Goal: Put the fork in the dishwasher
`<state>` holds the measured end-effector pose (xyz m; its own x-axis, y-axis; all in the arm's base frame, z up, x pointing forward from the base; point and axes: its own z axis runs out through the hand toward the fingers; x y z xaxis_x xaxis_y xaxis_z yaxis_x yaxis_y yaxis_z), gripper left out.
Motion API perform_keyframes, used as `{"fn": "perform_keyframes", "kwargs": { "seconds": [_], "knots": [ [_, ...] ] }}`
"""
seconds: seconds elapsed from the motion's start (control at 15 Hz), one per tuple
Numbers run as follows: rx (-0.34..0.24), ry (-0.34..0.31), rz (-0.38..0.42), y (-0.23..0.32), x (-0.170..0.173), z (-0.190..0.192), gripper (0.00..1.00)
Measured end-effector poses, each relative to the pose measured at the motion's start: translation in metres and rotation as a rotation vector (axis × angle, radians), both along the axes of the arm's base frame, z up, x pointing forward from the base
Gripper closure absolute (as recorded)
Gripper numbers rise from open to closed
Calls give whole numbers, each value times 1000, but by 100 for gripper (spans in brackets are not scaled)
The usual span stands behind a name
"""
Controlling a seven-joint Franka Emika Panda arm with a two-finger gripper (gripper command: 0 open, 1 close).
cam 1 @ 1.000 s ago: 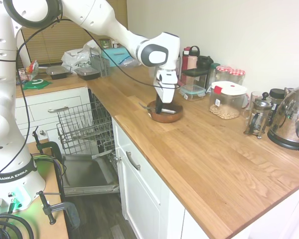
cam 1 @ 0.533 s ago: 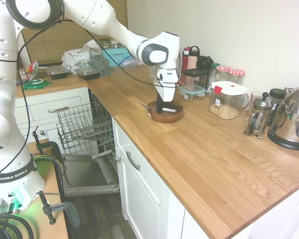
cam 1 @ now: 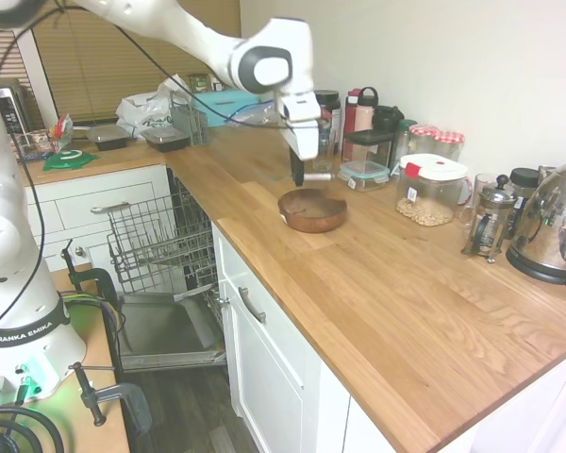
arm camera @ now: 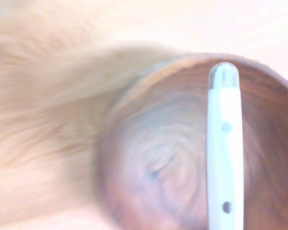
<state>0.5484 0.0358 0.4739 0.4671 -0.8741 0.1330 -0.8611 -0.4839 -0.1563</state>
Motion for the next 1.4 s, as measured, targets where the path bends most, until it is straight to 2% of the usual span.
{"fn": "perform_keyframes", "kwargs": {
  "seconds": [0.27, 0.47, 0.6, 0.67, 0.73, 1.0, 1.27, 1.4],
  "knots": [
    [-205, -130, 46, 120, -97, 42, 100],
    [-363, -158, 131, 233, -224, 51, 100],
    [-458, -213, 212, 310, -317, 46, 100],
    [-486, -225, 255, 339, -343, 37, 100],
    [-505, -210, 287, 359, -348, 25, 100],
    [-569, -74, 369, 404, -304, -12, 100],
    [-684, 11, 473, 428, -332, -37, 100],
    [-725, 58, 509, 435, -327, -62, 100]
  ]
}}
